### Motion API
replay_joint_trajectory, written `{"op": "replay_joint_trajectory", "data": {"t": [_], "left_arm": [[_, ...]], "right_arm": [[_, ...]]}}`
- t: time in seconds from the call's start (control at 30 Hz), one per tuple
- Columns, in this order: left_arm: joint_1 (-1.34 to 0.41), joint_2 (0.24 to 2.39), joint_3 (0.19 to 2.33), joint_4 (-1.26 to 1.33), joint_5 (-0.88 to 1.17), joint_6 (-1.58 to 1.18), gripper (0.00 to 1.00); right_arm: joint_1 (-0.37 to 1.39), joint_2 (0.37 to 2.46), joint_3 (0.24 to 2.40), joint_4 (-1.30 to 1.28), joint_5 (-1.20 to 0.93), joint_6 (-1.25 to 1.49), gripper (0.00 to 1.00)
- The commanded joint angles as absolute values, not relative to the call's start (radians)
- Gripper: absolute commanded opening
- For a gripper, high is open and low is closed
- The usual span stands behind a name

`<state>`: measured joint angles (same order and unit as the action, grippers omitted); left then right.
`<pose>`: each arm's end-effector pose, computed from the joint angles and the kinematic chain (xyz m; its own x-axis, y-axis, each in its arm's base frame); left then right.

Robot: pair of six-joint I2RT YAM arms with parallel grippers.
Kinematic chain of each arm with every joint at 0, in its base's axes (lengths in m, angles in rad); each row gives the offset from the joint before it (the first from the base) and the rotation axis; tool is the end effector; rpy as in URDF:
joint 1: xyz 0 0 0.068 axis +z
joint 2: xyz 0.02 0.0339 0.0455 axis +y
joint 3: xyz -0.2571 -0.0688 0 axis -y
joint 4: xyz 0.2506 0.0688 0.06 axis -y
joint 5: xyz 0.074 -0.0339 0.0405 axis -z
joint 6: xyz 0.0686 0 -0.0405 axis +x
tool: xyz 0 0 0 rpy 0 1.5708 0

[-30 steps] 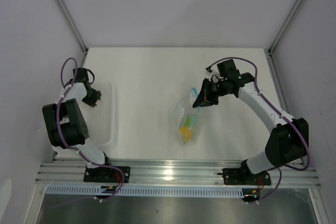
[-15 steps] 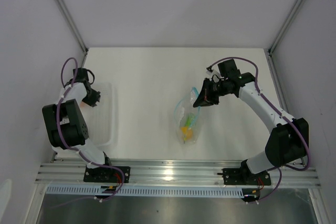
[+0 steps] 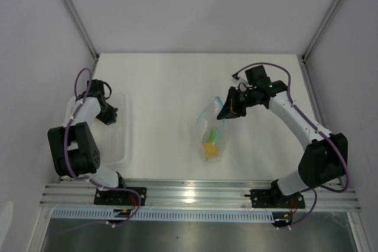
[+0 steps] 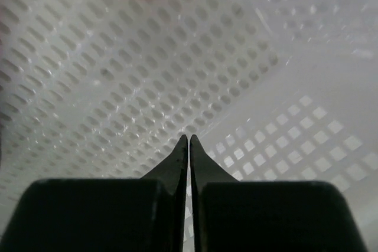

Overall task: Place the food in the zip-top bag and seal the zipper
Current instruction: Adjust the bin at the center of the board.

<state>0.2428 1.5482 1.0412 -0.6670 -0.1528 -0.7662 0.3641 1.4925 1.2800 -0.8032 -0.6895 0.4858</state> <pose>0.3054 0.0864 0.1705 -0.4407 -0.8152 -0.3758 -0.8331 0.5273 -0.1668 0.2876 0.1563 0.2677 -0.9768 0.0133 -0.2136 -0.1492 0.6733 0.7242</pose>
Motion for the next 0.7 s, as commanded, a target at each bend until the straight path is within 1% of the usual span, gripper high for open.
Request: {"op": "replay_joint_trajectory", "data": {"t": [0.0, 0.2, 0.37, 0.47, 0.6, 0.63, 0.67], "left_arm": [[0.187, 1.510, 0.990, -0.719, -0.085, -0.819, 0.01], [0.083, 1.491, 0.973, -0.726, -0.026, -0.824, 0.01], [0.015, 1.444, 0.902, -0.701, 0.037, -0.851, 0.01], [0.015, 1.407, 0.874, -0.698, 0.031, -0.862, 0.01], [0.024, 1.381, 0.899, -0.710, -0.040, -0.842, 0.01], [0.031, 1.378, 0.910, -0.709, -0.041, -0.842, 0.03], [0.035, 1.378, 0.916, -0.709, -0.044, -0.848, 0.08]], "right_arm": [[0.377, 1.473, 1.327, -0.805, -0.701, 0.465, 0.00], [0.396, 1.467, 1.328, -0.793, -0.701, 0.469, 0.00], [0.406, 1.460, 1.322, -0.790, -0.706, 0.472, 0.00], [0.410, 1.456, 1.315, -0.785, -0.709, 0.471, 0.00], [0.411, 1.448, 1.302, -0.785, -0.710, 0.472, 0.00], [0.411, 1.447, 1.302, -0.785, -0.710, 0.471, 0.00], [0.413, 1.444, 1.302, -0.788, -0.710, 0.471, 0.00]]}}
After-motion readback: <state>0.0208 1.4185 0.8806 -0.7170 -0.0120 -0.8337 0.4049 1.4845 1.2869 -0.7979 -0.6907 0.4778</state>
